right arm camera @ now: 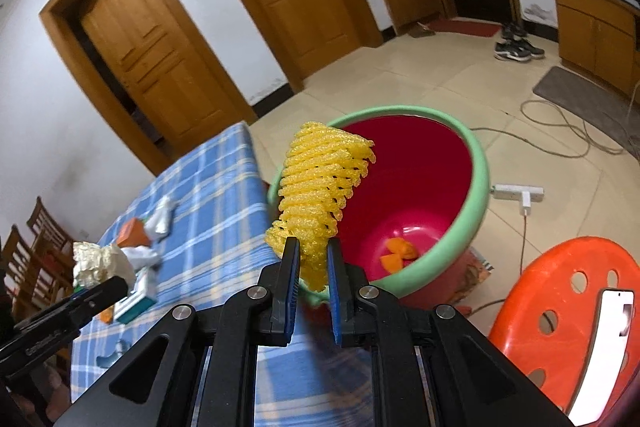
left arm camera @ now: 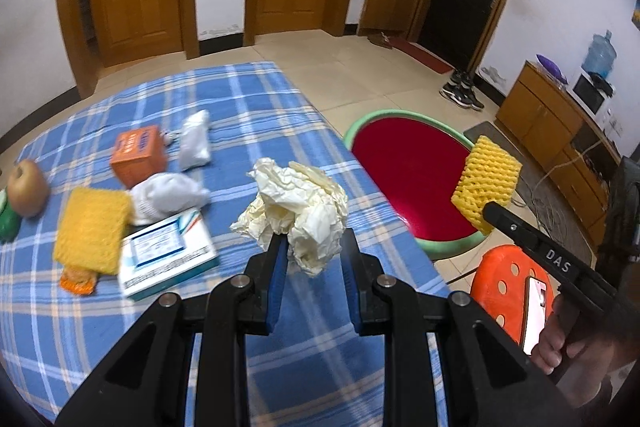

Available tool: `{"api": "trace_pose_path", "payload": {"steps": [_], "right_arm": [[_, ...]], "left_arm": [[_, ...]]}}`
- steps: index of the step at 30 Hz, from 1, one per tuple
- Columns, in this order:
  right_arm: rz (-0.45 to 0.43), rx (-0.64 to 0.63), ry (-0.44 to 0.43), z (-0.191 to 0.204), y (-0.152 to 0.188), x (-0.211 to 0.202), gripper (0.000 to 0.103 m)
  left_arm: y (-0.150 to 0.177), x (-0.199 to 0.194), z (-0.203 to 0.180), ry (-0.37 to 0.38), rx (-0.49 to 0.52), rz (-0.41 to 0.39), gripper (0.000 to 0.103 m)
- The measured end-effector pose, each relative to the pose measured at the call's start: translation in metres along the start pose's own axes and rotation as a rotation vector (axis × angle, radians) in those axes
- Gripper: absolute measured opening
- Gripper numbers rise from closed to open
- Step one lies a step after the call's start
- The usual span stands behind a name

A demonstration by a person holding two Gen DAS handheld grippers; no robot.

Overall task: Collect trash
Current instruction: 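Drop the yellow foam net into the red bucket by opening the right tool, then release the crumpled tissue into the red bucket with the left tool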

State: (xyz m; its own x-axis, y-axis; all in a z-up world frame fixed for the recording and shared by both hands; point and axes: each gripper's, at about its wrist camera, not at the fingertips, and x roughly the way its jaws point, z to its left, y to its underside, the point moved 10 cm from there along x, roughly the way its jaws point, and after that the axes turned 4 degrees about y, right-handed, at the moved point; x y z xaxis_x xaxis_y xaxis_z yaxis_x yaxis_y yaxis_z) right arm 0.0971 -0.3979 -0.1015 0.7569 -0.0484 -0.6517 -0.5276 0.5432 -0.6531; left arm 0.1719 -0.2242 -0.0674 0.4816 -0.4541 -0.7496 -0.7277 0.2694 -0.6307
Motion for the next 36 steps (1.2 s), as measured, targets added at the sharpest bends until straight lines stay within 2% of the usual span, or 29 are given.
{"api": "trace_pose_path", "payload": {"steps": [6, 8, 10, 25, 27, 29, 31, 36], "right_arm": [[0.017, 0.039, 0.026, -0.024, -0.001, 0.012, 0.019], [0.018, 0.053, 0.03, -0.028, -0.001, 0.013, 0.026], [0.017, 0.067, 0.032, -0.034, -0.002, 0.014, 0.029], [-0.026, 0.142, 0.025, -0.059, -0.013, -0.008, 0.029], [-0.029, 0.147, 0.025, -0.062, -0.013, -0.009, 0.029], [-0.029, 0.154, 0.023, -0.063, -0.013, -0.01, 0.029], [-0.029, 0.158, 0.02, -0.064, -0.012, -0.011, 0.029], [-0.026, 0.165, 0.016, -0.065, -0.011, -0.011, 0.029]], "left_arm": [[-0.006, 0.022, -0.025, 0.018, 0.049, 0.031, 0.026], [-0.008, 0.028, -0.033, 0.023, 0.062, 0.04, 0.026], [-0.009, 0.035, -0.04, 0.028, 0.077, 0.05, 0.026], [-0.019, 0.092, -0.096, 0.074, 0.191, 0.115, 0.026], [-0.02, 0.099, -0.1, 0.076, 0.201, 0.119, 0.03], [-0.022, 0.104, -0.101, 0.062, 0.206, 0.121, 0.051], [-0.024, 0.106, -0.101, 0.043, 0.212, 0.111, 0.059], [-0.025, 0.103, -0.097, 0.035, 0.196, 0.112, 0.062]]}}
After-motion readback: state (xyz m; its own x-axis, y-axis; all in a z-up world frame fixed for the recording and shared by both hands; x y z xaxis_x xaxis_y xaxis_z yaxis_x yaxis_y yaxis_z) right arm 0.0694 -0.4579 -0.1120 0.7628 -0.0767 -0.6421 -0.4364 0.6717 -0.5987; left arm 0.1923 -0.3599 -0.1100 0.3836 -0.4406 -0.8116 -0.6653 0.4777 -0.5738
